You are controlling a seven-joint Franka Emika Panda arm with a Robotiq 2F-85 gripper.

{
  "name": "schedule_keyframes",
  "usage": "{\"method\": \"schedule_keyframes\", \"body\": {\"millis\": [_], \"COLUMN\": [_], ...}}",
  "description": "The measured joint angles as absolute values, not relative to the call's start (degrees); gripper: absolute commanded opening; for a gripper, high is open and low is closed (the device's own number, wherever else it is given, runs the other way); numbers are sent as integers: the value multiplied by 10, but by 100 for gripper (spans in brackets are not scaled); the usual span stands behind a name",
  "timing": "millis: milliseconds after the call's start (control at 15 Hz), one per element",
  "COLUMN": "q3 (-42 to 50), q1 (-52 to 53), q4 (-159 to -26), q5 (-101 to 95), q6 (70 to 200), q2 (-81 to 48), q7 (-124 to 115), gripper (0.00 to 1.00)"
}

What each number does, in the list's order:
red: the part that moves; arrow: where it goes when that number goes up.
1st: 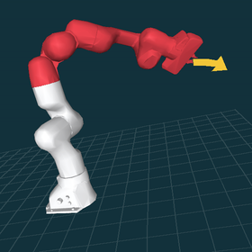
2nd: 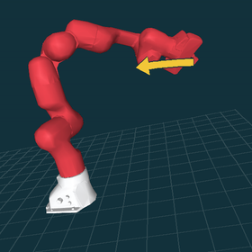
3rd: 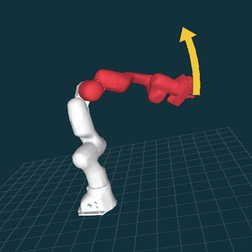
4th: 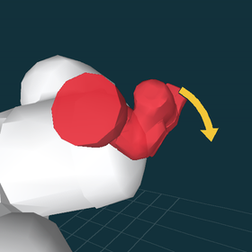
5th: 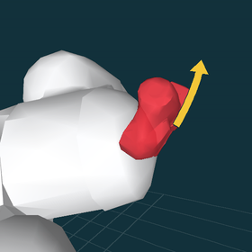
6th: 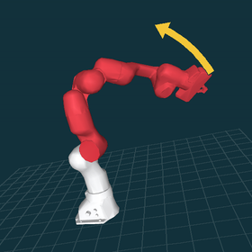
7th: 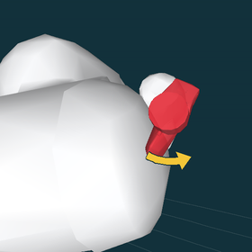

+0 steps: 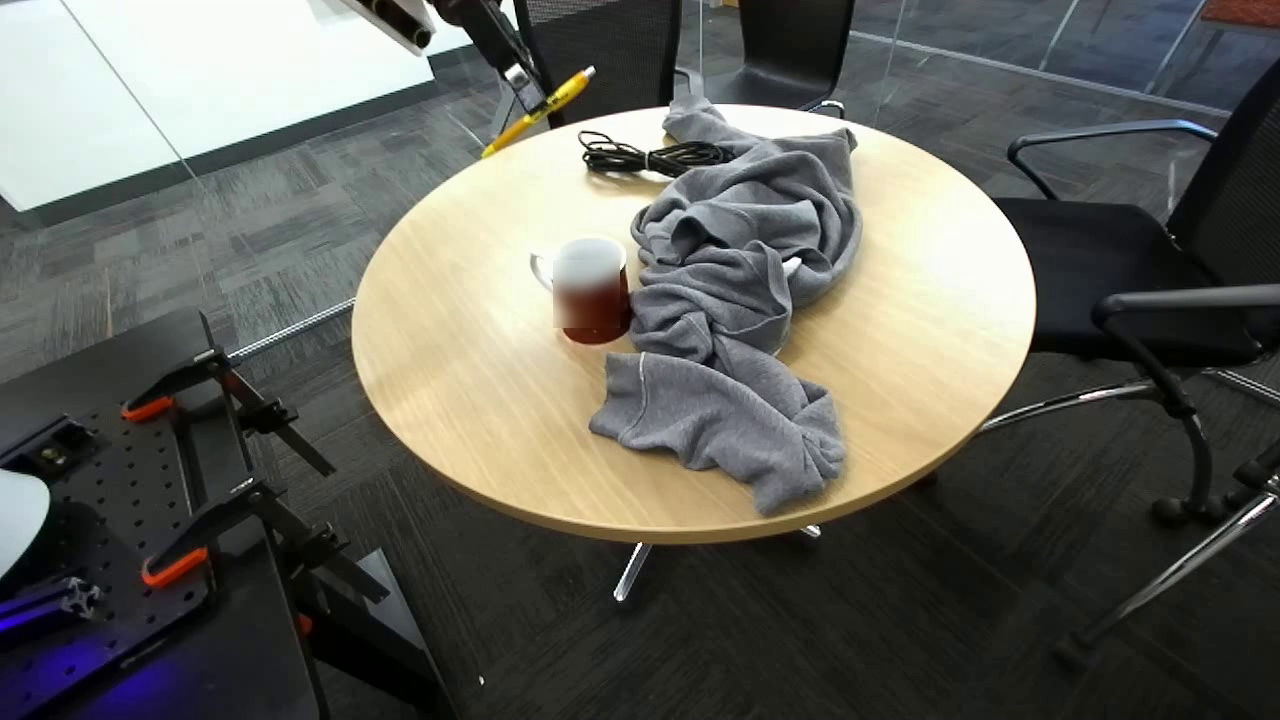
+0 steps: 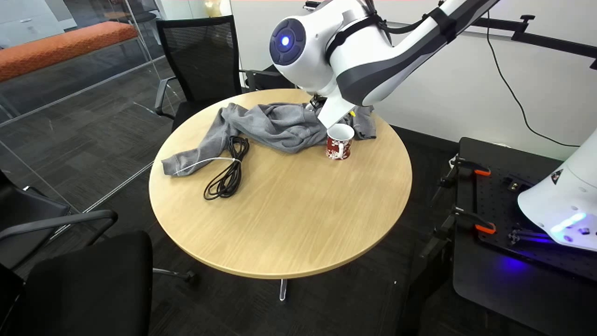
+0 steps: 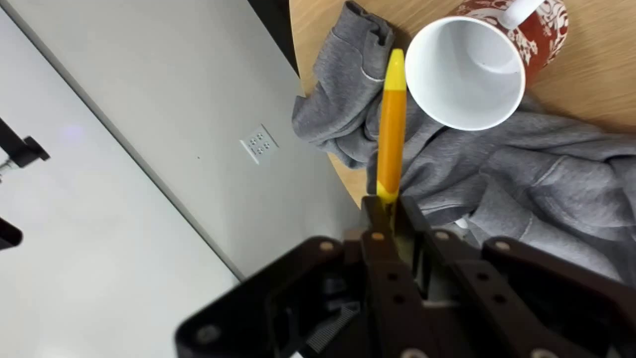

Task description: Put the pen in the cup

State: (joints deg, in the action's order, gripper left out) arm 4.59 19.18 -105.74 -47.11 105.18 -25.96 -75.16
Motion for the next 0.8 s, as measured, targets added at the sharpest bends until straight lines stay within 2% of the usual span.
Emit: {"method": "schedule_keyframes", "body": {"millis": [267, 333, 533, 600, 800], "q3": [43, 42, 28, 26, 21], "q1": [191, 191, 182, 181, 176], "q4": [-1055, -1054, -1054, -1054, -1054], "q5": [-471, -471, -471, -471, -472], "q6": [1004, 990, 987, 987, 986], "q2": [-268, -271, -274, -274, -276], "q7": [-876, -906, -912, -912, -918], "gripper": [3, 11, 11, 3, 3]}}
